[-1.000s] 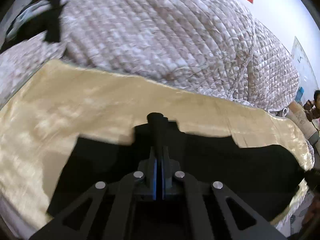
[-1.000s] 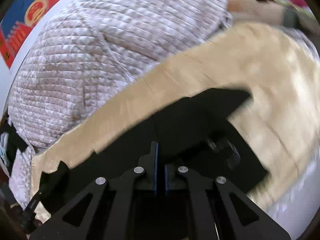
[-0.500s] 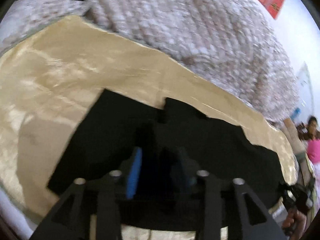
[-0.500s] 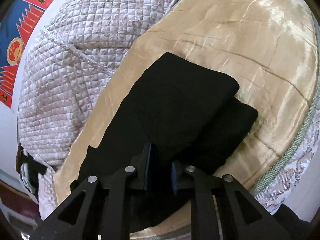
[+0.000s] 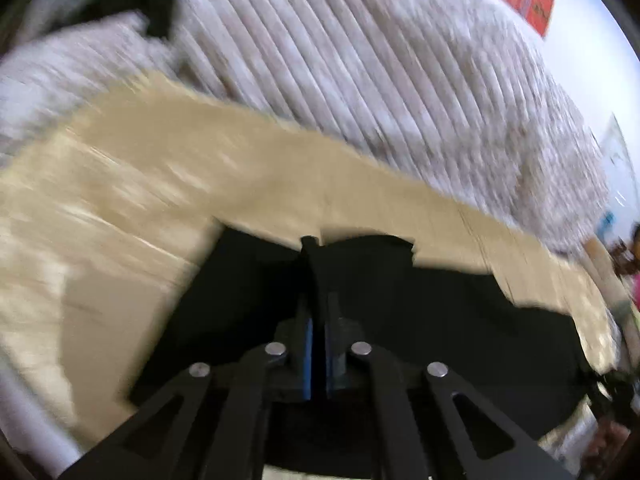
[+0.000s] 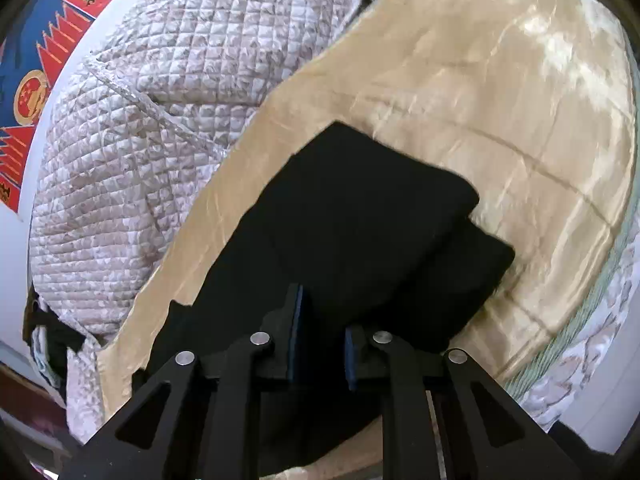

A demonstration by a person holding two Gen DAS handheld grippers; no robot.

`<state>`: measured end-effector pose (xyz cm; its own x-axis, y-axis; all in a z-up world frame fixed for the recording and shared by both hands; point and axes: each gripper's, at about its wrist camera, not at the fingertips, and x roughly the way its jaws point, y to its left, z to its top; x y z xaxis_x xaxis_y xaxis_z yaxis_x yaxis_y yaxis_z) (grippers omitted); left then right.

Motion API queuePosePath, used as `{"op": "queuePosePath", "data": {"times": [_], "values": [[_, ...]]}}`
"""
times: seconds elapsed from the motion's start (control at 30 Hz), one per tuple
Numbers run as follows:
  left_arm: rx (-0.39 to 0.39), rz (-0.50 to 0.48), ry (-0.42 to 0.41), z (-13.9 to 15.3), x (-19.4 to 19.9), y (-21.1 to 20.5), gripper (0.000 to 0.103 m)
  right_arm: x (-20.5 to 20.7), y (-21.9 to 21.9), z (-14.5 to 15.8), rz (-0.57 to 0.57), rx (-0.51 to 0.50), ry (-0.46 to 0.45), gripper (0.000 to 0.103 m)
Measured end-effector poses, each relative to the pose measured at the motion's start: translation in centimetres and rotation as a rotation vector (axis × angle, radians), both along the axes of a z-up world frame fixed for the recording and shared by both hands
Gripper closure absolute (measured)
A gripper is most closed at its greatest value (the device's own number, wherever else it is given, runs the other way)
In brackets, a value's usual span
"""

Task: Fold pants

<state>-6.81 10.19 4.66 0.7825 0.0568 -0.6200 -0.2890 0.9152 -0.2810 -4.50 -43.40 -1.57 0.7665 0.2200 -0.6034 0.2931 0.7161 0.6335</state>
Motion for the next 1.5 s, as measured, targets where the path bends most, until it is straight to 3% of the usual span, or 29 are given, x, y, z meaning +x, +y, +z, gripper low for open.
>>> {"op": "queuePosePath", "data": {"times": [0.07, 0.17, 0.27, 0.43, 0.57, 0.8, 0.97, 1.13, 1.23, 1.33, 1.5], "values": [[0.051, 0.069, -0.041, 1.2, -1.9, 0.8, 0.098, -0.5, -0.2, 0.3, -0.009, 0.000, -0.016, 0.100], [0.050, 0.113, -0.009, 0.4, -3.3, 2.0, 0.098, -1.0, -0.6, -0.2, -0.028, 0.011, -0.001, 0.100], [-0.041, 0.106, 0.100, -2.4, -2.4, 3.2, 0.098, -1.0, -0.7, -1.0, -0.026, 0.034, 0.031, 0.100], [-0.099, 0.105, 0.152, -4.1, -1.8, 4.3, 0.098, -0.9, -1.2, -1.2, -0.019, 0.070, 0.026, 0.100], [-0.090, 0.096, 0.153, -4.1, -2.0, 3.9, 0.098, -0.8, -1.9, -1.7, -0.036, 0.136, 0.037, 0.100], [-0.058, 0.093, 0.102, -2.0, -3.2, 4.0, 0.099, -2.6, -0.7, 1.9, -0.018, 0.046, -0.043, 0.101], [-0.073, 0.103, 0.152, -3.2, -2.9, 4.4, 0.099, -3.2, -0.8, -0.1, -0.043, 0.084, 0.035, 0.101], [-0.084, 0.094, 0.094, -1.3, -3.6, 4.5, 0.099, -4.4, -0.4, 2.9, -0.033, 0.058, -0.067, 0.101], [-0.065, 0.106, 0.119, -1.8, -3.4, 4.8, 0.099, -4.0, -0.4, 1.8, -0.046, 0.030, 0.007, 0.101], [-0.083, 0.116, 0.182, -3.5, -3.1, 5.0, 0.099, -4.1, -0.9, -0.4, -0.062, 0.080, 0.086, 0.101], [-0.071, 0.095, 0.206, -3.3, -2.9, 4.8, 0.098, -4.5, -0.4, 0.8, -0.059, 0.002, 0.106, 0.101]]}}
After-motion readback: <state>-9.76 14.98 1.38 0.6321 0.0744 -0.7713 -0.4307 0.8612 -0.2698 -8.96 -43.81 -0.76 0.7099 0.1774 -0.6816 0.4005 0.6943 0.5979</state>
